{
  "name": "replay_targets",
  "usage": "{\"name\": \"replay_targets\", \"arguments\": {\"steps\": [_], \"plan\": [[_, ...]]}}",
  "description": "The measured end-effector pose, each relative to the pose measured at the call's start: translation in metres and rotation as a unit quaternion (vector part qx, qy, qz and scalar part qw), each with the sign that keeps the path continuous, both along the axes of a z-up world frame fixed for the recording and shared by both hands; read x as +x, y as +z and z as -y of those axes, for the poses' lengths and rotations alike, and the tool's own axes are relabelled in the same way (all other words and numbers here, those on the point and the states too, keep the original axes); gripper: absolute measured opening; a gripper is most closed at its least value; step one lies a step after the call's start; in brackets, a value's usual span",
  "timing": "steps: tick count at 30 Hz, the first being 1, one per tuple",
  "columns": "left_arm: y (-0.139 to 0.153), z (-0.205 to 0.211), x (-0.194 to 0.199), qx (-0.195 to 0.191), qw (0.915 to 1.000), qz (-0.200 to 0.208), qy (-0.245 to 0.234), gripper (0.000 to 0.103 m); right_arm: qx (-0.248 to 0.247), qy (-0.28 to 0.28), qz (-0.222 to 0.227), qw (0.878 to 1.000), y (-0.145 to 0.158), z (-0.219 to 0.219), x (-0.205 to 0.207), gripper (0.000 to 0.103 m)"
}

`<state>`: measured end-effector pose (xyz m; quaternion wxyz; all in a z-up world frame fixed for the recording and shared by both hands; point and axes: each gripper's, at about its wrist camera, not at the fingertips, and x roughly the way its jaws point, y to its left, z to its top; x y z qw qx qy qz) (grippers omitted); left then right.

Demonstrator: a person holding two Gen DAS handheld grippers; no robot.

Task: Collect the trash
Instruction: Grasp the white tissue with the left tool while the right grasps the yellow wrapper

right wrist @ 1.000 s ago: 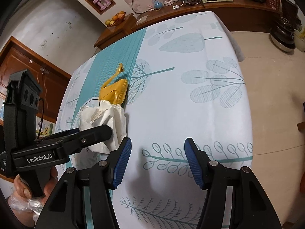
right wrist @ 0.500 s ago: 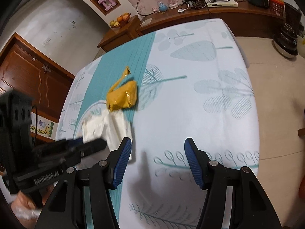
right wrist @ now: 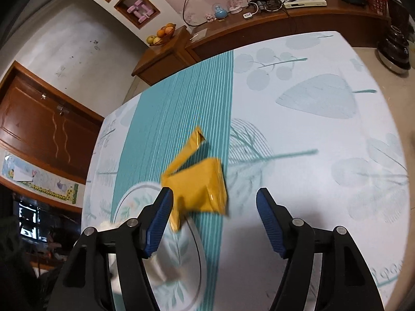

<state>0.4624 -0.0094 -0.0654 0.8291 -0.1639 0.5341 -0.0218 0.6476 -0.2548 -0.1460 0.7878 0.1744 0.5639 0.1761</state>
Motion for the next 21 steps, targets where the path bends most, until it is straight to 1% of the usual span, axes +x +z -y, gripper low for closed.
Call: {"name": "replay_targets", "arguments": {"steps": [2,3,4,5,6,7,9,13,15,18,21], "plan": [[0.001,-0.007,-0.003,0.0,1.0,0.0,0.009,0.013,-0.01,0.004,0.013,1.0,-0.001,-0.01,0.005,0.067],[0.0,-0.009,-0.004,-0.002,0.9999,0.0,0.012,0.013,-0.019,0.008,0.018,1.0,-0.001,-0.014,0.007,0.058],[0.0,-0.012,-0.005,-0.004,0.9999,-0.001,0.017,0.013,-0.026,0.016,0.02,0.999,-0.001,-0.02,0.008,0.047],[-0.001,-0.016,-0.007,-0.007,0.9997,-0.003,0.021,0.013,-0.031,0.027,0.014,0.999,-0.003,-0.026,0.01,0.026],[-0.002,-0.02,-0.009,-0.008,0.9996,-0.006,0.027,0.013,-0.033,0.033,0.008,0.999,-0.004,-0.03,0.009,0.023],[-0.003,-0.023,-0.011,-0.009,0.9994,-0.01,0.031,0.013,-0.033,0.038,0.008,0.999,-0.003,-0.033,0.008,0.022],[-0.005,-0.026,-0.014,-0.008,0.9992,-0.016,0.035,0.013,-0.034,0.042,0.008,0.999,0.0,-0.037,0.001,0.016],[-0.001,-0.032,-0.029,-0.004,0.9993,-0.017,0.033,0.013,-0.02,0.04,0.019,0.999,0.014,-0.034,-0.025,0.014],[0.004,-0.035,-0.038,-0.005,0.9995,-0.014,0.029,0.013,-0.025,0.04,0.027,0.999,0.022,-0.031,-0.044,0.014],[0.014,-0.038,-0.056,-0.006,0.9999,-0.006,0.014,0.013,-0.027,0.025,0.034,0.999,0.036,-0.023,-0.078,0.014],[0.026,-0.044,-0.08,-0.01,0.9999,0.003,-0.007,0.013,-0.033,0.001,0.047,0.998,0.056,-0.018,-0.124,0.014]]}}
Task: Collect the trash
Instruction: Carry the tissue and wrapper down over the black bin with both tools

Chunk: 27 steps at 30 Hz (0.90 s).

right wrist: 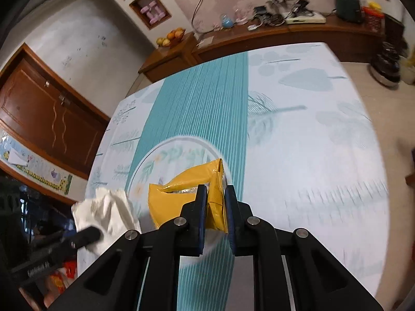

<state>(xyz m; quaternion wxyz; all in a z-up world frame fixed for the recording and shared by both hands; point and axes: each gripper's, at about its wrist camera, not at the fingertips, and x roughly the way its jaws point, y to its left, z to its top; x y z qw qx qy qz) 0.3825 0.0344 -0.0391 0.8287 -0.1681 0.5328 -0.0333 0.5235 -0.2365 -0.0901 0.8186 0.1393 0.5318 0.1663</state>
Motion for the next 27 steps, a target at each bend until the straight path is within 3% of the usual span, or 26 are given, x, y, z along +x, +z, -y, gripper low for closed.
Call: {"name": "replay_targets", "arguments": {"steps": [7,14,20,27], "plan": [[0.029,-0.012,-0.074,0.01,0.997,0.011,-0.076,0.013,-0.01,-0.081,0.026,0.996,0.05,0.011,-0.14,0.013],[0.05,-0.011,-0.162,0.023,0.986,0.03,-0.162,0.013,-0.035,-0.138,0.044,0.989,0.084,-0.011,-0.291,0.013],[0.054,-0.001,-0.235,0.034,0.9766,0.037,-0.209,0.013,-0.06,-0.145,0.033,0.987,0.096,-0.035,-0.389,0.013],[0.048,0.013,-0.302,0.04,0.9718,0.04,-0.229,0.013,-0.072,-0.146,0.007,0.987,0.089,-0.039,-0.471,0.013]]}}
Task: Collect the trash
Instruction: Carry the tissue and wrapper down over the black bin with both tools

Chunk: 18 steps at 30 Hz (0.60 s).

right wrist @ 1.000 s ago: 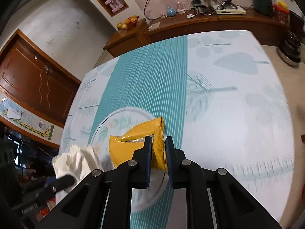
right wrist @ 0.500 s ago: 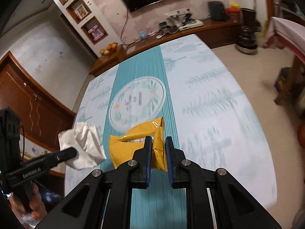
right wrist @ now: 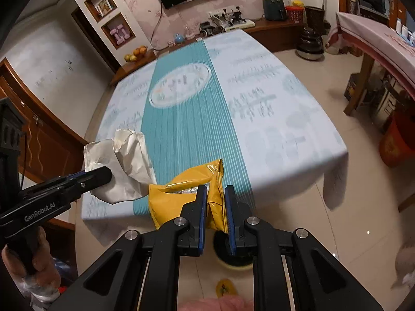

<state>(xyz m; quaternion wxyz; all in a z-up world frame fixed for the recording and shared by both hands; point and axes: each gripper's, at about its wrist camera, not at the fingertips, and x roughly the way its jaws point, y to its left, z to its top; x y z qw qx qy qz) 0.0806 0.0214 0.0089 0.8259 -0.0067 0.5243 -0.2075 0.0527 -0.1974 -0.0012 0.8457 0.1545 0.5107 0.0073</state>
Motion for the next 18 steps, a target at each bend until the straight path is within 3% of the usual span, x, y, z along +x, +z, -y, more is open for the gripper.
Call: {"name": "replay_targets", "arguments": {"steps": [8,18], "plan": [[-0.043,0.025,-0.061,0.027,0.9994,-0.006,0.023,0.013,0.002,0.013,-0.038,0.999,-0.045,0.017,-0.044,0.013],[-0.159,0.045,-0.103,0.07,0.9937,-0.053,0.069,0.013,-0.001,0.025,-0.089,0.996,-0.154,0.043,-0.065,0.013]]}}
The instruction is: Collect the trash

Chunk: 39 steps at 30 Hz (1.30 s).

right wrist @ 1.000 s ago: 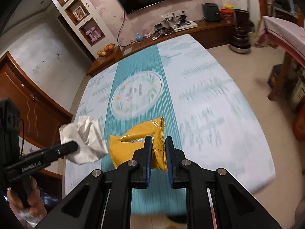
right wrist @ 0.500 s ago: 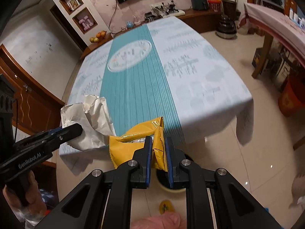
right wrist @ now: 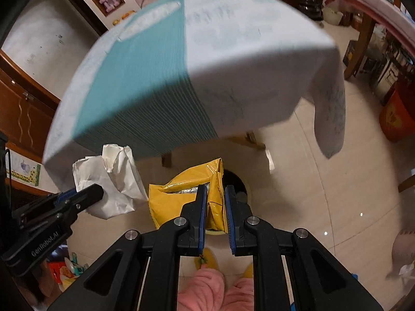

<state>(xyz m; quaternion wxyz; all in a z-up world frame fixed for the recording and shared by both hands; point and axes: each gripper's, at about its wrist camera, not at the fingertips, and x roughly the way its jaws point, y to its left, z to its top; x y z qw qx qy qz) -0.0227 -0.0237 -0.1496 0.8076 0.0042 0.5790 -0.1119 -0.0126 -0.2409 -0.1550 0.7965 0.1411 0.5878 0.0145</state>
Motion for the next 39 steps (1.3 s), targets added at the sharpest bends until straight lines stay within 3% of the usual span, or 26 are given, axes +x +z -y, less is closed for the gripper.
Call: {"name": "replay_targets", "arguments": {"steps": [11,18,21,23,24,25,26,27,33,39], "plan": [[-0.15,-0.008,0.008,0.008,0.9976,-0.04,0.057,0.014,-0.032,0.013,-0.047,0.998,-0.158,-0.01,0.003,0.014],[-0.209,-0.013,0.018,0.015,0.9978,-0.039,0.051,0.021,-0.049,0.039,-0.057,0.996,-0.23,-0.036,0.016,0.014],[-0.231,-0.013,0.027,0.024,0.9977,-0.05,0.039,0.031,-0.041,0.045,-0.058,0.996,-0.252,-0.046,0.027,0.018],[-0.242,-0.015,0.032,0.025,0.9976,-0.055,0.033,0.035,-0.027,0.051,-0.062,0.996,-0.267,-0.05,0.035,0.022],[-0.247,-0.016,0.034,0.026,0.9978,-0.054,0.03,0.045,-0.025,0.056,-0.063,0.996,-0.271,-0.053,0.038,0.027],[-0.25,-0.017,0.037,0.027,0.9979,-0.052,0.028,0.065,-0.023,0.06,-0.063,0.996,-0.276,-0.056,0.041,0.032],[-0.252,-0.018,0.039,0.029,0.998,-0.05,0.027,0.076,-0.022,0.065,-0.061,0.996,-0.28,-0.061,0.044,0.042],[-0.255,-0.02,0.041,0.032,0.9981,-0.045,0.027,0.086,-0.02,0.067,-0.056,0.996,-0.282,-0.063,0.045,0.045],[-0.254,-0.023,0.05,0.036,0.9989,-0.025,0.016,0.086,-0.005,0.068,-0.055,0.996,-0.293,-0.063,0.056,0.048],[-0.227,-0.025,0.048,0.026,0.9993,-0.015,0.023,0.086,0.005,0.062,-0.048,0.997,-0.267,-0.062,0.05,0.048]]}}
